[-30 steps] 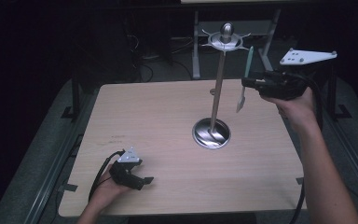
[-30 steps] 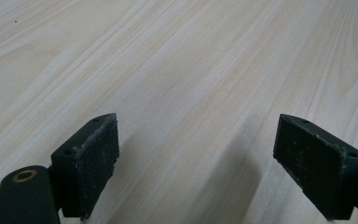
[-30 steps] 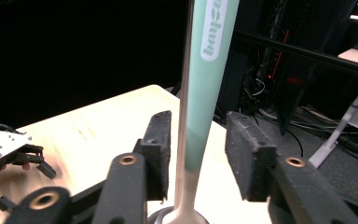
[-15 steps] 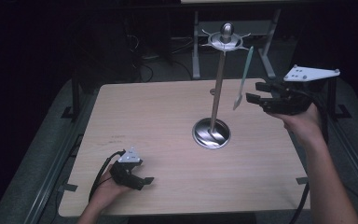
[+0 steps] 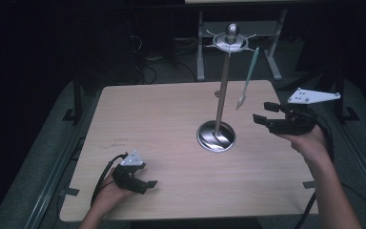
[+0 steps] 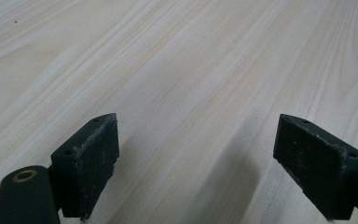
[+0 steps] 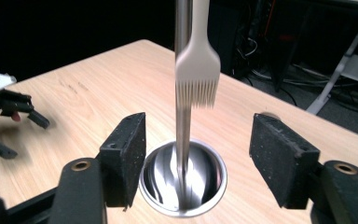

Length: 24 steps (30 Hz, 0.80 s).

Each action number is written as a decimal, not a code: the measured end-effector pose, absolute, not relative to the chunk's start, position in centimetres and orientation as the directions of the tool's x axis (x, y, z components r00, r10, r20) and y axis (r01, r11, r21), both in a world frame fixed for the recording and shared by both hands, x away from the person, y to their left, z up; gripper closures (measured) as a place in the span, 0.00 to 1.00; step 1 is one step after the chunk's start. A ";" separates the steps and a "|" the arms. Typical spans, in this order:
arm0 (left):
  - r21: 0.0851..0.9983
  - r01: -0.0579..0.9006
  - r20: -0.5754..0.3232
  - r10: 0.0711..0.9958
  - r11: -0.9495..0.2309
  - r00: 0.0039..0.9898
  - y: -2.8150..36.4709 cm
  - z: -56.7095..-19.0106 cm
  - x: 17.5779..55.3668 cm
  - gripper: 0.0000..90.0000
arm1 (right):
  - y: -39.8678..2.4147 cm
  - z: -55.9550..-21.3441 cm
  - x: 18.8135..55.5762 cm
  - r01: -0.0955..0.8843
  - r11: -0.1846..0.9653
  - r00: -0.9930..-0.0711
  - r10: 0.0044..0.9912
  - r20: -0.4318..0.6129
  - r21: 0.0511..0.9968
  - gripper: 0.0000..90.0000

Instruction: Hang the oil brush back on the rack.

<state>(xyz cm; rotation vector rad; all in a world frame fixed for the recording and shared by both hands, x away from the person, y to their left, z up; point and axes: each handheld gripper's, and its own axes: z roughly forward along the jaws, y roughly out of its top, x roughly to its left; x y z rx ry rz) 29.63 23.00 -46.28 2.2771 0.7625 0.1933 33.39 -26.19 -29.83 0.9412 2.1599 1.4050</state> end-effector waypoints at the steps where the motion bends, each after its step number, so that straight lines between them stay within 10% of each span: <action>1: 0.676 0.468 -0.078 0.576 -0.570 0.814 23.0 -46.3 29.6 0.15 | -26.2 -30.2 33.3 0.326 0.271 -0.694 0.719 0.035 0.906 0.39; 24: 0.671 0.481 -0.090 0.582 -0.565 0.809 23.3 -46.5 29.7 0.15 | -27.2 -39.0 31.6 0.421 0.270 -0.628 0.776 0.064 0.866 0.27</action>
